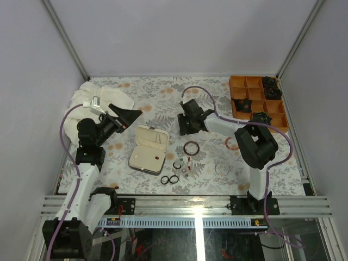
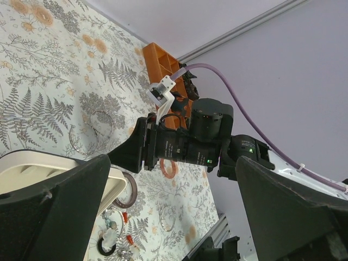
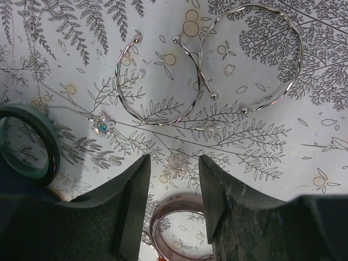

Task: Organize the mixed jewelry
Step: Pick up the jewelry from the center of the board.

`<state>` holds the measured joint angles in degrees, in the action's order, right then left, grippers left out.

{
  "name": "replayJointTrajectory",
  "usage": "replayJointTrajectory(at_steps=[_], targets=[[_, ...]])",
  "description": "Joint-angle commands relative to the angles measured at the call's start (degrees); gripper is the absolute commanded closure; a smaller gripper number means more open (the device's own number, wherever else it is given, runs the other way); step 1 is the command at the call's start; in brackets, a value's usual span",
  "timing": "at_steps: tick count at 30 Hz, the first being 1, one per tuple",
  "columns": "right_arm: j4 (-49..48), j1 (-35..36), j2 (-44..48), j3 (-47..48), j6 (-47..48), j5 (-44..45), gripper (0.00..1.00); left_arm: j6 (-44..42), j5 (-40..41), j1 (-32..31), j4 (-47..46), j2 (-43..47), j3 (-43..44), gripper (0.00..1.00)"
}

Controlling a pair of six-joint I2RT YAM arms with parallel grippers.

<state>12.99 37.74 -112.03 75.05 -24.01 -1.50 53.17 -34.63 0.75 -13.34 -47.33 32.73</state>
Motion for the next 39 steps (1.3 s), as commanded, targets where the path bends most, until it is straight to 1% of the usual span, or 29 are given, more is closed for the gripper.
replayJointTrajectory(at_steps=[1,8,9,11,21,39], targets=[[-2.42,-1.36,0.59,0.87,-0.28,-2.08,0.53,0.44,-0.93,0.37,-3.53,0.21,-0.70,0.00],[-3.50,-2.11,-0.08,0.27,-0.80,-4.48,0.59,0.77,-0.98,0.47,-4.25,-0.19,-1.03,0.00],[-3.52,-2.14,-0.16,0.22,-0.87,-4.86,0.63,0.79,-1.03,0.48,-4.24,-0.20,-1.13,0.00],[-3.46,-2.22,-0.29,0.02,-0.91,-5.57,0.65,0.85,-1.02,0.43,-4.32,-0.18,-1.18,0.00],[-2.62,-2.23,0.86,-1.76,-1.05,-6.04,0.62,1.14,-1.30,0.47,-4.63,-0.08,-1.59,0.00],[-2.35,-2.23,-0.71,-1.83,-1.19,-7.20,0.63,1.50,-1.40,0.70,-5.27,-0.24,-1.96,0.00]])
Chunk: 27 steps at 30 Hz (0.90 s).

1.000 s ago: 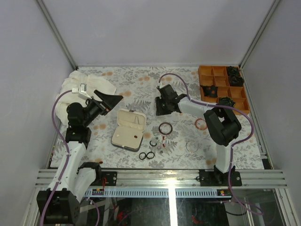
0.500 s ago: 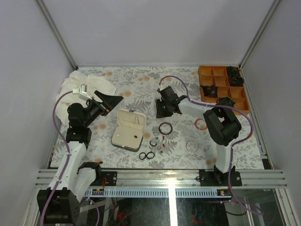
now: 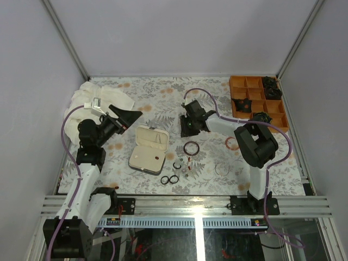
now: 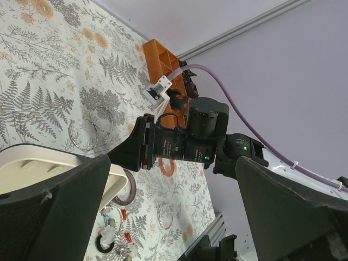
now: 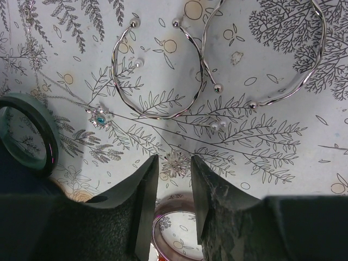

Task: Organize the mixed jewelry
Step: Pick up the jewelry from the center of the board.

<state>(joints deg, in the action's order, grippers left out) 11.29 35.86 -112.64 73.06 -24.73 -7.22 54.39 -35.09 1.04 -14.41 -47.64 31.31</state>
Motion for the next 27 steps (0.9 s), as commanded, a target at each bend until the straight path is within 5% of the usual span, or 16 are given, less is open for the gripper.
replayJointTrajectory(at_steps=[1,27], targets=[[-0.63,-0.35,-0.15,0.17,-0.51,-1.48,0.63,0.28,-0.89,0.45,-4.22,0.03,-0.55,0.00],[-0.74,-0.33,0.50,0.25,-0.28,-2.15,0.80,0.28,-1.08,0.77,-4.07,0.06,-0.09,0.00]])
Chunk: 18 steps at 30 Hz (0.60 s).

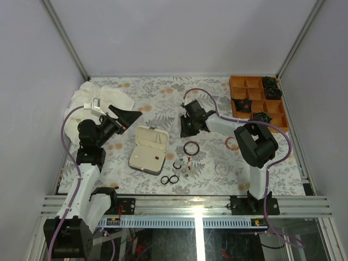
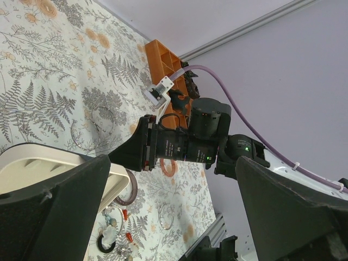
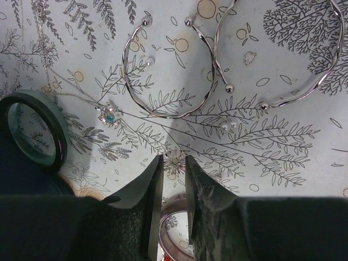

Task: Organize the mixed jewelry
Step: Pick up the jewelry from the center of the board.

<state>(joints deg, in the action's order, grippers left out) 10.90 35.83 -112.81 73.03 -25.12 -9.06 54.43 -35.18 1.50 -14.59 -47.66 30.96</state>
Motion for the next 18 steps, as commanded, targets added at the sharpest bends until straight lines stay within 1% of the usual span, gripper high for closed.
replayJointTrajectory(at_steps=[1,18], targets=[[-0.38,-0.28,0.94,0.19,0.07,-0.20,0.80,0.23,-0.96,0.37,-3.84,0.04,0.31,0.00],[-0.26,-0.24,4.06,-0.48,0.08,0.95,0.80,0.23,-0.98,0.44,-3.76,-0.10,0.77,0.00]])
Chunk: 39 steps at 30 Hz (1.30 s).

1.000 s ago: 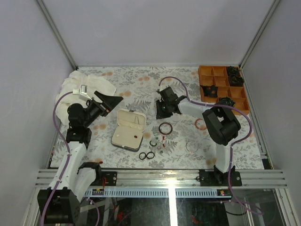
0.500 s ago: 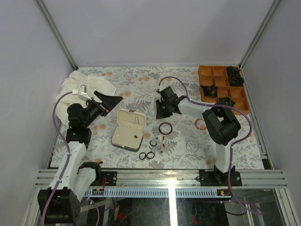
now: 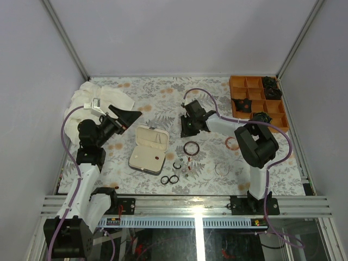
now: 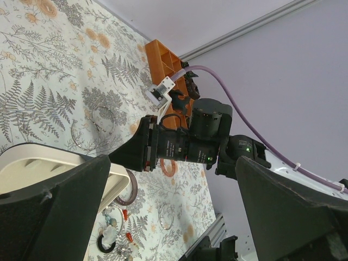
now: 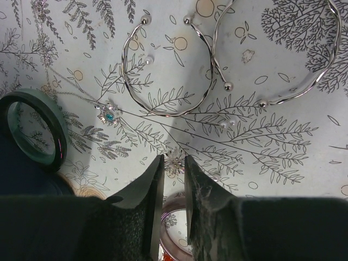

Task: Organize the mixed jewelry
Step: Pick up the jewelry from the center of the board.

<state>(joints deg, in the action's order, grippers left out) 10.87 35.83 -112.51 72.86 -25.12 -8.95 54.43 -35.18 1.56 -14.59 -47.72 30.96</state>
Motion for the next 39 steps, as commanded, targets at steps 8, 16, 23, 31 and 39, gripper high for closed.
replayJointTrajectory(at_steps=[8,16,23,31,39], targets=[[-0.22,-0.24,5.05,-0.85,0.08,1.29,0.80,0.32,-0.90,0.40,-3.78,0.13,0.35,0.00],[-0.29,-0.11,5.80,-1.47,-0.10,2.14,0.80,0.41,-0.80,0.34,-3.75,0.43,0.21,0.00],[0.64,1.21,6.88,-1.11,0.20,4.96,0.80,0.49,-0.71,0.37,-3.87,0.27,-0.02,0.00],[2.89,4.41,8.77,-0.77,1.28,10.34,0.80,0.58,0.00,0.43,-3.65,0.01,0.50,0.00],[4.88,9.01,12.54,-1.20,3.08,16.03,0.79,1.70,0.31,0.95,-4.68,-1.19,0.41,0.00]])
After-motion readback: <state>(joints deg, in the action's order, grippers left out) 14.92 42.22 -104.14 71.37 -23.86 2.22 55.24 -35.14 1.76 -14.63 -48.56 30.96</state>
